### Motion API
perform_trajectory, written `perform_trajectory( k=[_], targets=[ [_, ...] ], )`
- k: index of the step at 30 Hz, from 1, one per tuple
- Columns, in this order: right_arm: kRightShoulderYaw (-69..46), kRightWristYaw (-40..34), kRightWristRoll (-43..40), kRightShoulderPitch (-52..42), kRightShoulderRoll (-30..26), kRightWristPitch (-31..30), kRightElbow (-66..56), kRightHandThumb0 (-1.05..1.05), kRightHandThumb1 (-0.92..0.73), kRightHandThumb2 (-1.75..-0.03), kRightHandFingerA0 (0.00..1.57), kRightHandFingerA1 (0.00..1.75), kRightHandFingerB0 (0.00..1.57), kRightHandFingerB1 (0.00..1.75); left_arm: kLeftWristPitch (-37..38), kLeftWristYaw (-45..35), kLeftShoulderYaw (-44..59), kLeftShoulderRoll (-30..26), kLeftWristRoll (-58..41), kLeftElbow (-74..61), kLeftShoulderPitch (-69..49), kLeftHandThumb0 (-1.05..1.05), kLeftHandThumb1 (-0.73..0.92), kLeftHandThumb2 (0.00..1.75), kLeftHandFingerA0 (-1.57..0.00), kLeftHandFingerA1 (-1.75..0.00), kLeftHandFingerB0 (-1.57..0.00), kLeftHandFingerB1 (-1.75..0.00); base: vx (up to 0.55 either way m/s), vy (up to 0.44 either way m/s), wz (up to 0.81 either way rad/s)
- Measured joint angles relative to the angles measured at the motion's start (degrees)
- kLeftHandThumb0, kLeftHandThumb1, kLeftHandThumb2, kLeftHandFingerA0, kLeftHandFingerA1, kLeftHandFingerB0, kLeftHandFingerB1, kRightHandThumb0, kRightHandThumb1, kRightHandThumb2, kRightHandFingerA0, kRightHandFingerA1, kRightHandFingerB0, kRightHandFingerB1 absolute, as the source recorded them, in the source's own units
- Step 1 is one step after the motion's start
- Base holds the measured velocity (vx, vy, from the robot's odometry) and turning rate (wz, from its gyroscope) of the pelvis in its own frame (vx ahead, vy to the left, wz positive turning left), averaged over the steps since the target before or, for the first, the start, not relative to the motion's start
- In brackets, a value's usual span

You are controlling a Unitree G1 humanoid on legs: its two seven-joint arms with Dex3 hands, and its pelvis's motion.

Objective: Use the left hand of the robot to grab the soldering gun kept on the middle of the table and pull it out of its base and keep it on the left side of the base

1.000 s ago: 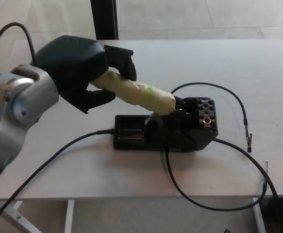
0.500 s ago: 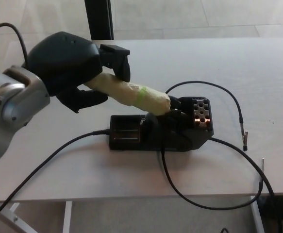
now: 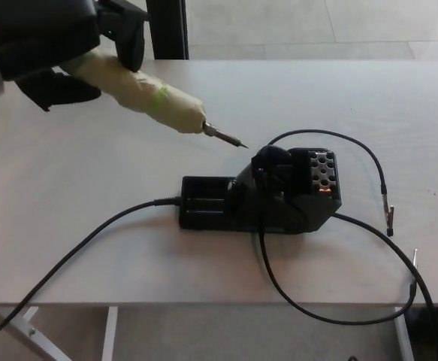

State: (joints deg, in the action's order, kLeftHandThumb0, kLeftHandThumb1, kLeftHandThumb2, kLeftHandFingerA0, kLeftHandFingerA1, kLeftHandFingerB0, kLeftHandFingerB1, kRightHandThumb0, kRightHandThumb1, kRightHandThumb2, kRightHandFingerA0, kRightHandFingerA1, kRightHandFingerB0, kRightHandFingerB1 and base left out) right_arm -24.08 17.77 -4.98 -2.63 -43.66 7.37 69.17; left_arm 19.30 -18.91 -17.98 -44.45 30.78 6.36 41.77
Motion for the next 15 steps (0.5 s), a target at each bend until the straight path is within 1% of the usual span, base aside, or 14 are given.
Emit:
perform_trajectory(
  k=[1,3,4,5,6,7,8,12,13,14,15],
  targets=[
    [0.0,-0.1,0.0,0.0,0.0,0.0,0.0,-0.48,-0.70,-0.61,0.63,0.63,0.51,0.41,0.1,-0.2,0.4,-0.1,0.0,0.0,0.0,-0.22,0.50,1.01,-1.22,-1.39,-0.97,-1.22,0.00,0.000,0.00],
    [0.0,-0.4,0.0,0.0,0.0,0.0,0.1,-0.48,-0.70,-0.61,0.62,0.63,0.51,0.41,0.1,-0.7,1.4,-0.3,-0.3,0.0,-0.3,-0.20,0.48,1.04,-1.23,-1.40,-1.00,-1.25,0.00,0.000,0.00],
    [0.0,-0.4,0.0,0.0,0.0,0.0,0.1,-0.48,-0.70,-0.61,0.62,0.63,0.51,0.41,0.1,-0.9,2.1,-0.4,-0.5,0.0,-0.7,-0.20,0.48,1.04,-1.23,-1.40,-1.00,-1.25,0.00,0.000,0.00],
    [0.0,-0.5,0.0,0.0,0.0,0.0,0.1,-0.48,-0.69,-0.61,0.62,0.63,0.52,0.42,0.1,-1.1,2.6,-0.5,-0.6,0.0,-1.1,-0.17,0.59,0.88,-0.91,-1.75,-0.70,-1.60,0.00,0.000,0.00],
    [-0.1,-0.6,0.0,-0.1,0.0,0.0,0.1,-0.48,-0.69,-0.61,0.62,0.62,0.52,0.42,0.1,-1.3,3.3,-0.5,-0.7,-0.2,-1.8,-0.15,0.58,0.92,-0.91,-1.75,-0.72,-1.60,0.00,0.000,0.00],
    [-0.1,-0.7,0.0,0.0,0.0,0.1,0.1,-0.48,-0.69,-0.61,0.63,0.62,0.53,0.42,0.1,-1.3,4.5,-0.5,-1.1,-0.7,-3.2,-0.21,0.50,1.00,-1.21,-1.39,-1.01,-1.26,0.00,0.000,0.00],
    [-0.2,-0.8,0.0,-0.1,0.0,0.1,0.1,-0.48,-0.69,-0.60,0.65,0.65,0.53,0.42,0.1,-1.3,5.3,-0.6,-1.6,-1.0,-4.3,-0.18,0.49,0.99,-1.20,-1.39,-1.02,-1.28,0.00,0.000,0.00],
    [-0.3,-1.3,0.0,0.0,0.0,0.1,0.1,-0.48,-0.69,-0.61,0.65,0.62,0.53,0.42,-1.0,-1.3,9.3,0.1,-2.9,-3.5,-11.0,-0.21,0.52,0.98,-1.18,-1.40,-0.97,-1.28,0.00,0.000,0.00],
    [-0.2,-1.4,0.0,0.0,0.0,0.1,0.2,-0.48,-0.70,-0.61,0.64,0.62,0.52,0.42,-1.6,-1.3,10.0,0.5,-3.0,-4.2,-12.4,-0.17,0.52,1.02,-1.20,-1.42,-0.99,-1.30,0.00,0.000,0.00],
    [-0.2,-1.5,0.1,0.1,0.0,0.1,0.2,-0.48,-0.70,-0.61,0.63,0.61,0.51,0.42,-2.3,-1.2,11.0,1.3,-3.1,-5.2,-14.1,-0.08,0.54,1.02,-0.90,-1.75,-0.74,-1.60,0.00,0.000,0.00],
    [-0.2,-1.6,0.1,0.2,0.0,0.1,0.2,-0.48,-0.70,-0.61,0.61,0.60,0.51,0.42,-2.6,-0.9,11.8,2.2,-3.2,-5.6,-15.8,-0.08,0.55,1.02,-0.91,-1.75,-0.76,-1.56,0.00,0.000,0.00]
  ],
)
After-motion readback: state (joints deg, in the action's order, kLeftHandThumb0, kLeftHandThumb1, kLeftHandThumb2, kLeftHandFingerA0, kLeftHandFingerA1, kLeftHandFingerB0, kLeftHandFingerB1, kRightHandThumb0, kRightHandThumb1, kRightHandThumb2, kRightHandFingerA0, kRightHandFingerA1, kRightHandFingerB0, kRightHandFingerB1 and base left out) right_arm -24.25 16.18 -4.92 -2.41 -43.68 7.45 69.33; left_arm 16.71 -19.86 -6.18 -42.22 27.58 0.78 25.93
